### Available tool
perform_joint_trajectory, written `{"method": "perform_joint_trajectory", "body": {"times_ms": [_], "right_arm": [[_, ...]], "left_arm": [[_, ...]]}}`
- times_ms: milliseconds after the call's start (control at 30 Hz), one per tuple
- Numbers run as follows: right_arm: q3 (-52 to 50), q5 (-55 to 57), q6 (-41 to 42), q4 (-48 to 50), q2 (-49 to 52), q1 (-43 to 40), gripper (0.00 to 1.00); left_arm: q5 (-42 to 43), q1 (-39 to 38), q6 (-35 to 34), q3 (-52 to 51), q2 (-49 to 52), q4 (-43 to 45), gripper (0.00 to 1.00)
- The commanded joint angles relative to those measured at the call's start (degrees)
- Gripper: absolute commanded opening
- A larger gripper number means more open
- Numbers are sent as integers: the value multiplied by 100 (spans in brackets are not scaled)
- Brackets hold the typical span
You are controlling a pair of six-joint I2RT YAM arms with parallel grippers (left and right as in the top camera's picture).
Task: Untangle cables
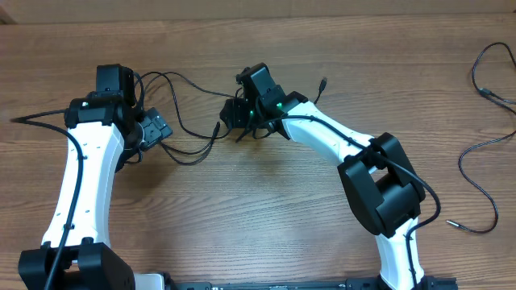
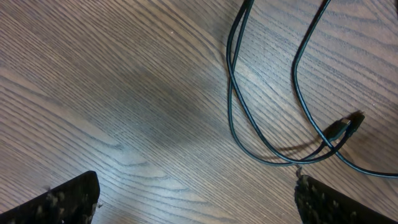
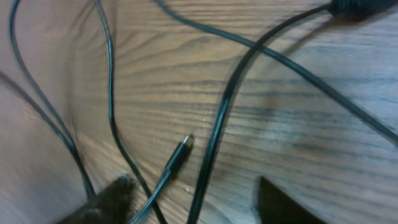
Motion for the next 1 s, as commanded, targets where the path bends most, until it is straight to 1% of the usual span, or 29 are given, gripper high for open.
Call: {"method": "perform_joint_trajectory", "body": {"times_ms": [0, 67, 100, 200, 300, 367, 433, 667, 800, 900, 967], "right_arm": [[-28, -85, 313, 48, 136, 68, 33], [-28, -90, 260, -96, 138, 70, 10], [-26, -92, 109, -186, 131, 70, 4], [81, 201, -455, -887, -20, -94, 4], [369, 1176, -861, -1989, -304, -365, 4], [592, 1617, -1058, -2651, -584, -579, 4], [748, 1639, -1130, -3095, -866, -756, 4], [800, 1617, -1084, -3851, -1744, -1123, 4], [800, 1596, -1086, -4118, -1902, -1185, 4], [800, 1576, -1086, -4387, -1906, -1185, 4], [800, 1576, -1086, -4524, -1906, -1185, 4]], "left_arm": [[-33, 35, 92, 107, -107, 4, 100], [-33, 35, 92, 107, -107, 4, 100], [-33, 33, 92, 107, -107, 4, 100], [98, 31, 90, 107, -107, 35, 100], [476, 28, 96, 105, -101, 195, 100], [715, 28, 151, 101, -68, 354, 100], [942, 17, 249, 101, 0, 549, 100], [1419, -177, 483, 101, 470, 1056, 100], [1519, -341, 699, 101, 839, 1224, 91], [1521, -426, 713, 101, 1139, 1300, 92], [1631, -479, 713, 101, 1351, 1377, 95]]}}
